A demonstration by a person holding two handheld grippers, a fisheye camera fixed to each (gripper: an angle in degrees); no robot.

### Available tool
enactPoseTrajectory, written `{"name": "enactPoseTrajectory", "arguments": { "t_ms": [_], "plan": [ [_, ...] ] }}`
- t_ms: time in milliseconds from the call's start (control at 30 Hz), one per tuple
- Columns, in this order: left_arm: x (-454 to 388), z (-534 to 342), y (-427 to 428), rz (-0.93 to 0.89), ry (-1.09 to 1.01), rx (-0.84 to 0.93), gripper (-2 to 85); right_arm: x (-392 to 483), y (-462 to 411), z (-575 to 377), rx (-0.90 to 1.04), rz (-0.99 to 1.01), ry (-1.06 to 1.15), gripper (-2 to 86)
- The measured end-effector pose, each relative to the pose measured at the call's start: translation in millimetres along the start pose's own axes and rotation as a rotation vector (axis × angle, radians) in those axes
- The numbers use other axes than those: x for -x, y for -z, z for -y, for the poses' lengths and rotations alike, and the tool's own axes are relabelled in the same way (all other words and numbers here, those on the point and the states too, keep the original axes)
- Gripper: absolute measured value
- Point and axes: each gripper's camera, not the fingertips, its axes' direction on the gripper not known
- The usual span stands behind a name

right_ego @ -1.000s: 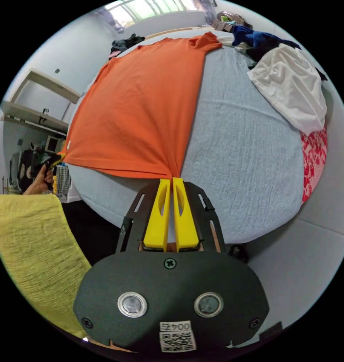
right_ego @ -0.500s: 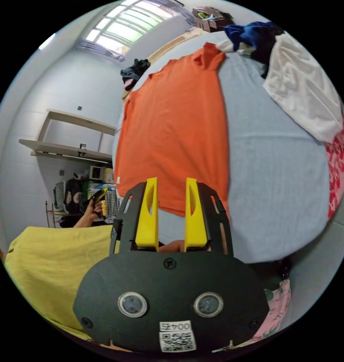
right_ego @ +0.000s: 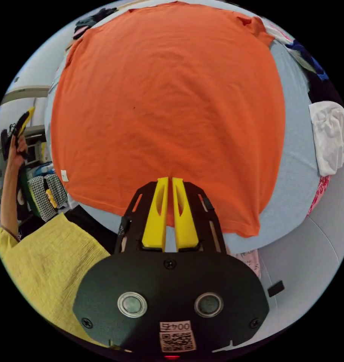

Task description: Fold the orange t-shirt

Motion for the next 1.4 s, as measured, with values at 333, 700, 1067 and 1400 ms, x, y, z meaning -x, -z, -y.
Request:
{"name": "enactPoseTrajectory", "arguments": {
  "t_ms": [333,700,1067,1400],
  "plan": [
    [53.4,155.1,-50.1,-0.139,0.052,0.063,2.3,19.6,-9.9,52.4,0.183,0.021,-0.150,3.6],
    [102.4,236.7,-65.4,-0.267,0.163,0.039,6.9,23.4,-15.5,59.6,0.139,0.096,-0.208,3.0],
    [121.1,285.3,-75.6,-0.292,0.165,0.088,6.2,21.6,-19.7,64.9,0.103,0.178,-0.258,2.1],
    [115.7,303.0,-37.4,-0.158,0.129,-0.065,0.7,32.0,-19.1,81.8,0.143,0.142,-0.254,3.1]
  ]
}}
